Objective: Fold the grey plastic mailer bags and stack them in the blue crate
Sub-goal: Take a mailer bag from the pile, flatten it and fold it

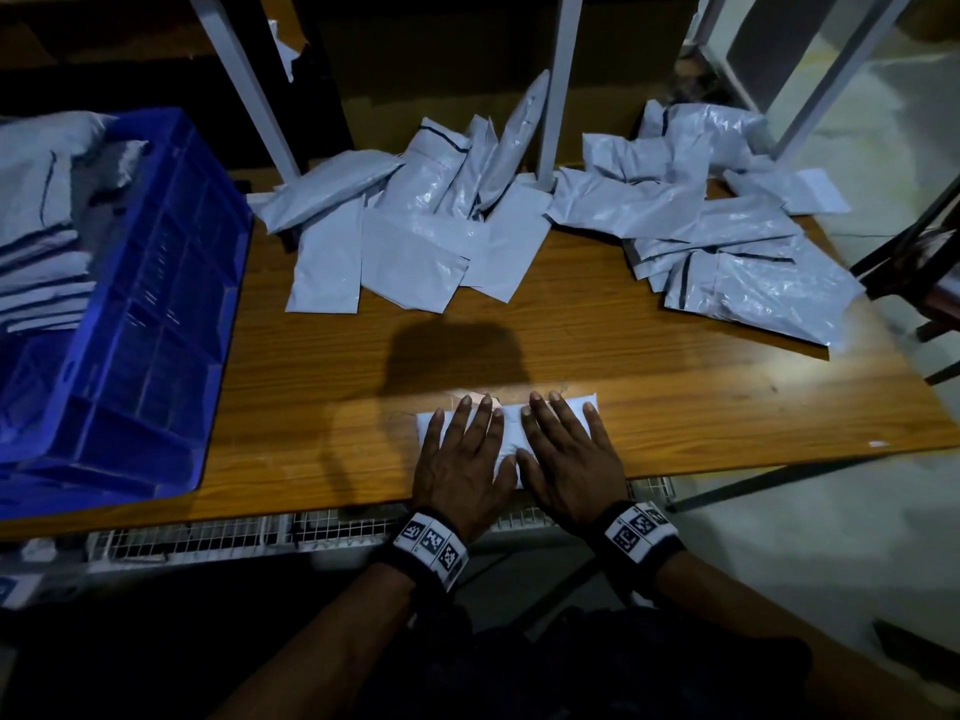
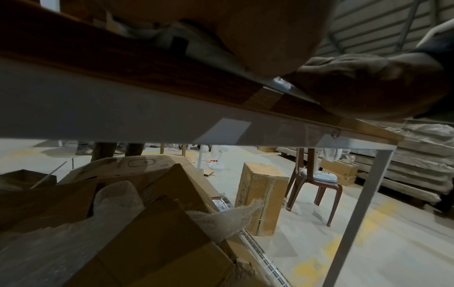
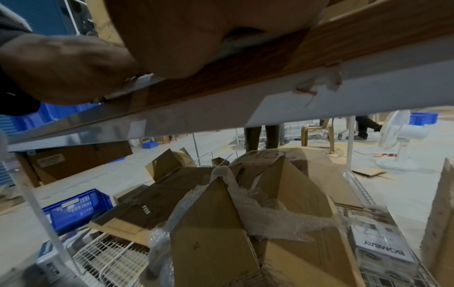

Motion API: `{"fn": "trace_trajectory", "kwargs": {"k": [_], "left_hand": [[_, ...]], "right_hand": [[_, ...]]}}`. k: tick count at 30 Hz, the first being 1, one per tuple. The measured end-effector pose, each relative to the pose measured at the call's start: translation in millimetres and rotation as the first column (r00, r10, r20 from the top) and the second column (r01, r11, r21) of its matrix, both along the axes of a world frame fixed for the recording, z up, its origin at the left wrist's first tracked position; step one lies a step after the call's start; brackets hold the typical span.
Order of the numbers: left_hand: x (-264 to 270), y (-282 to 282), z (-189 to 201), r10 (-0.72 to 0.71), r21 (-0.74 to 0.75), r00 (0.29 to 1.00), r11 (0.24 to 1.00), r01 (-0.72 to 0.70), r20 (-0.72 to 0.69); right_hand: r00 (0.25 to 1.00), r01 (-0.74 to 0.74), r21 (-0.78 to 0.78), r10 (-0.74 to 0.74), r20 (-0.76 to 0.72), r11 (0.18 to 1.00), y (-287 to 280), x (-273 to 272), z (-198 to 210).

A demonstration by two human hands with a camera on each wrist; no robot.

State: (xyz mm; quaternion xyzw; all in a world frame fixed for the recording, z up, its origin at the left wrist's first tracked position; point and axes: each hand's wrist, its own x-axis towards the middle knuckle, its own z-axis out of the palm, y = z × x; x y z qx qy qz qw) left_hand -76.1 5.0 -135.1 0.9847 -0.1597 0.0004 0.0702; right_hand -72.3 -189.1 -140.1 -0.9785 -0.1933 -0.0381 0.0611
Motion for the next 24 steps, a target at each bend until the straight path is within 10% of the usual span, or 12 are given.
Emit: {"fn": "trace_trajectory", "kwargs": {"k": [17,24], "left_hand": [[-3.8,-2.1,13.6,0.046,0.174,0.989,0.985,-0.022,-0.138],[16.1,25.5,58.3,0.146,-0.009,0.947,0.988,-0.155,-0.287]], "right_hand": [[0.989,0.002,-0.053,-0.01,-0.146,0.999,1.5,0.5,9.9],[0.967,0.021,0.118,0.01,-0.254,0.993,-25.4,19.5,45.0]]}}
